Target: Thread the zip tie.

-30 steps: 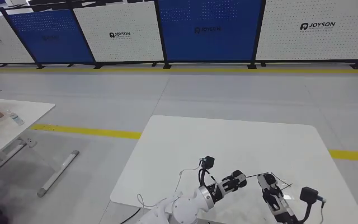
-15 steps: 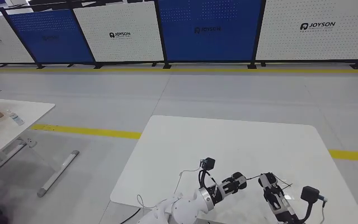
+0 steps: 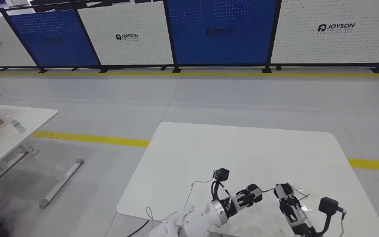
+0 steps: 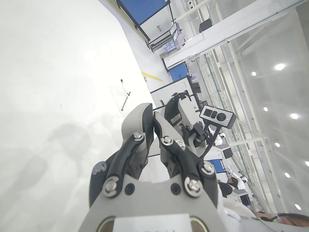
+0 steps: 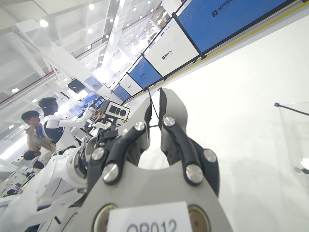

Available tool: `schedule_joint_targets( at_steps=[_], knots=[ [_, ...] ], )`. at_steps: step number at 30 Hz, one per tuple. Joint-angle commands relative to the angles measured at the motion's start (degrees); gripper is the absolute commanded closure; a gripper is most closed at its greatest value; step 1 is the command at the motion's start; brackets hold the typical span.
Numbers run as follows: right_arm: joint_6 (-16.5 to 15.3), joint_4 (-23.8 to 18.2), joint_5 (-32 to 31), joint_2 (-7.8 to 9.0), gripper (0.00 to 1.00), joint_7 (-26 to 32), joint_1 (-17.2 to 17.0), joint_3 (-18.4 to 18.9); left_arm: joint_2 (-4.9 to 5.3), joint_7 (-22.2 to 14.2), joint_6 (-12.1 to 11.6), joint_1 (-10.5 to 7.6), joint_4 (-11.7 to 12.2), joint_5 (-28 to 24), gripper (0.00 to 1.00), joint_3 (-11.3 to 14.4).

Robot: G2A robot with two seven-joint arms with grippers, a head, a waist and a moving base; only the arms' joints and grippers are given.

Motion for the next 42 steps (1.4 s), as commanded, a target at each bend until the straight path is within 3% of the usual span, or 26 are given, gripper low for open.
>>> schedule_joint_targets(
  at_steps=[1,42],
  knots=[
    [0.0,0.0,0.1,0.01,1.00,-0.2,0.0,0.0,-0.01,0.0,-0.1,0.01,0.0,0.0,1.00,0.0],
    [0.0,-0.3,0.1,0.27,1.00,1.6,0.3,-0.3,-0.13,-0.2,0.2,0.09,-0.9,0.5,1.00,-0.4]
  ],
)
